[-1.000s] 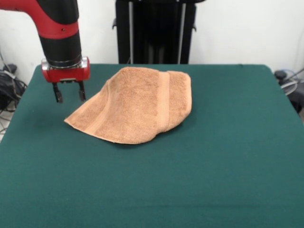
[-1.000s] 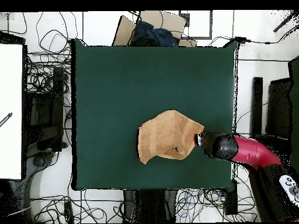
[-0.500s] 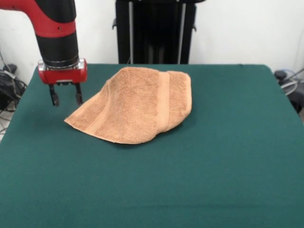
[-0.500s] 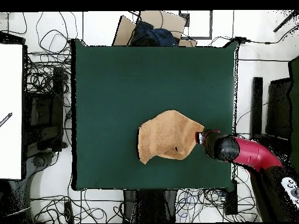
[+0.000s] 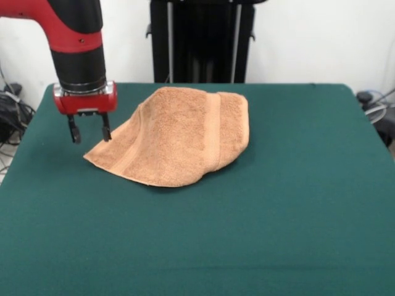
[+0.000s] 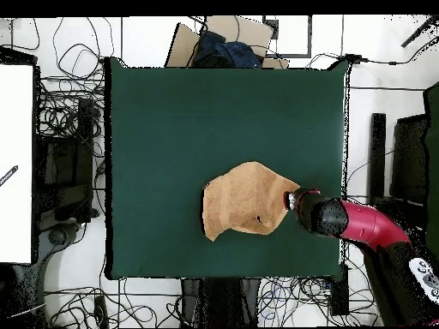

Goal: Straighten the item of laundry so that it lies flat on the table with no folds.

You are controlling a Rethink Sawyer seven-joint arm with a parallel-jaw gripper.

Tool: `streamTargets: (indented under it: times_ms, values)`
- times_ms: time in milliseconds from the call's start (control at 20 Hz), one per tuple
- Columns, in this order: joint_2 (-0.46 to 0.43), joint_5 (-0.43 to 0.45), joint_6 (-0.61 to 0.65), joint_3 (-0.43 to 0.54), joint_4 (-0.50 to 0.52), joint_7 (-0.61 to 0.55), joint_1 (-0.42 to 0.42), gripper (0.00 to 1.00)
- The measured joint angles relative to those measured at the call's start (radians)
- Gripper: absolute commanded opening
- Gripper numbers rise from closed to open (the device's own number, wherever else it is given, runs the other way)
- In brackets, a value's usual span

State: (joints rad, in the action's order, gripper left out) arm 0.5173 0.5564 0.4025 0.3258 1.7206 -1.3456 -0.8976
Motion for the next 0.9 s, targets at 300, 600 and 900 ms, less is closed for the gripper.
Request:
streamTargets:
  times_ms: [300,600,900]
  values:
    - [-0.032,0.000,-0.004,0.000,0.003,0.000,0.002,1.00]
    - [-0.059,0.000,-0.004,0.000,0.003,0.000,0.006,1.00]
    - [-0.078,0.000,-0.006,0.000,0.004,0.000,0.006,1.00]
